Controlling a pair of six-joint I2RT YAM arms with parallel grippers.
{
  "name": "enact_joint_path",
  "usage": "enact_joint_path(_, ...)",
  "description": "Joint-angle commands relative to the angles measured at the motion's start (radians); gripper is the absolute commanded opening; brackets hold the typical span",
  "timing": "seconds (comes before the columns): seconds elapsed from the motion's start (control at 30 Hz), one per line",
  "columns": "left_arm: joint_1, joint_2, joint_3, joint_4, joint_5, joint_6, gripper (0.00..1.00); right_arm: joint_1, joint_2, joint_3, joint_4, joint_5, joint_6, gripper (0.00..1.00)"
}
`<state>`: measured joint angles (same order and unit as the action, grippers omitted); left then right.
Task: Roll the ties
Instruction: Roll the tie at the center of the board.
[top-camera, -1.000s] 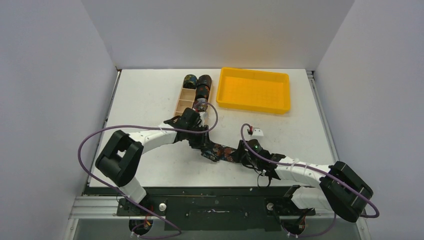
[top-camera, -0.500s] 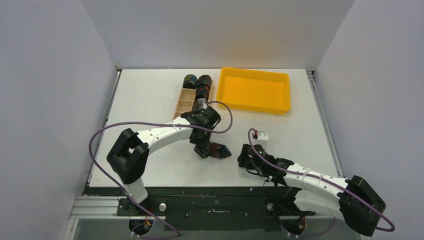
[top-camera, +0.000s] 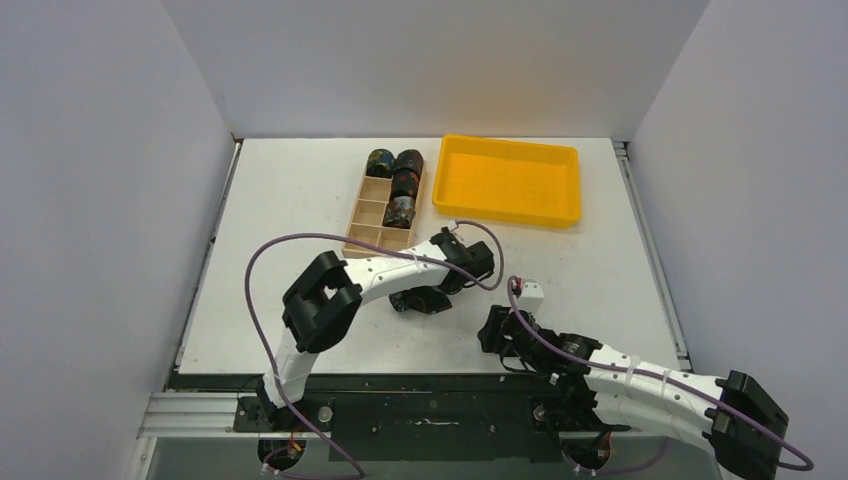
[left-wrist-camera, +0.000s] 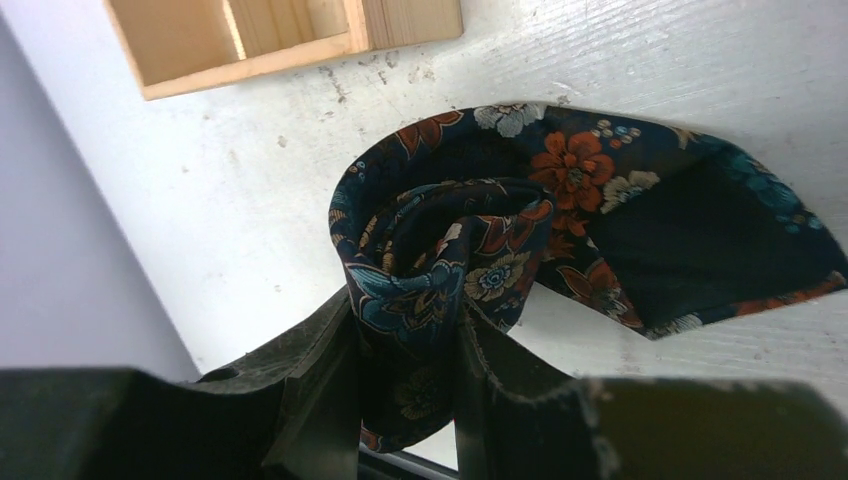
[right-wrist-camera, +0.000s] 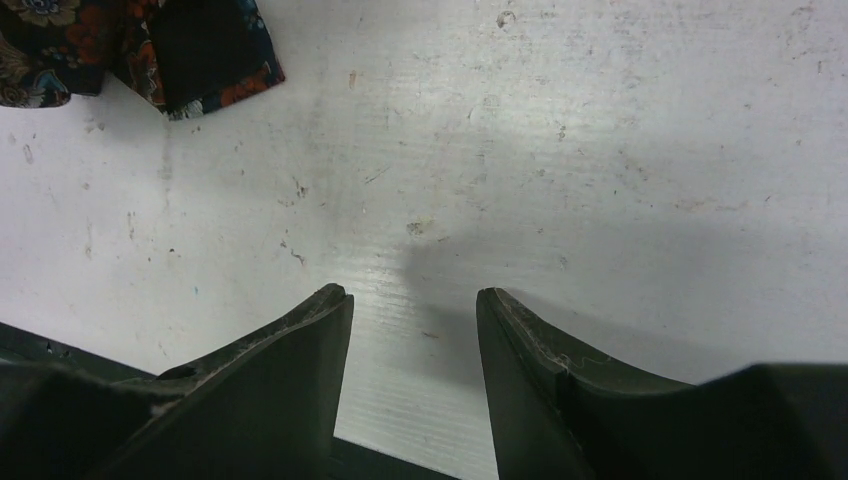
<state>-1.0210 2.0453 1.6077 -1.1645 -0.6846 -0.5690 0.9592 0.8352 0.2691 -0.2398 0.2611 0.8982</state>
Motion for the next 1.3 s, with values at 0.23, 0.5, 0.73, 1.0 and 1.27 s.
enact_joint_path(0.23, -0.093, 0.164, 0.227, -0.187, -0.146, -0.09, 0.0, 0.055, -0.04, -0.017, 0.058, 0.003, -0.026, 0.51)
enact_joint_path(0.5, -0.116, 0.246, 0.312, -0.145, -0.089, -0.062, 0.34, 0.077, -0.152, -0.052, 0.088, -0.054, -0.075, 0.55)
enact_joint_path(0.73, -0.117, 0.21, 0.313, -0.087, -0.039, -0.052, 0.79, 0.091, -0.178, -0.057, 0.096, -0.056, -0.085, 0.55)
enact_joint_path(1.0, -0.101, 0.121, 0.272, -0.007, 0.059, -0.035, 0.97, 0.099, -0.23, -0.07, 0.1, -0.06, -0.093, 0.56)
enact_joint_path(1.27, -0.055, -0.024, 0.203, 0.055, 0.128, -0.023, 0.98, 0.101, -0.235, -0.055, 0.1, -0.071, -0.103, 0.57)
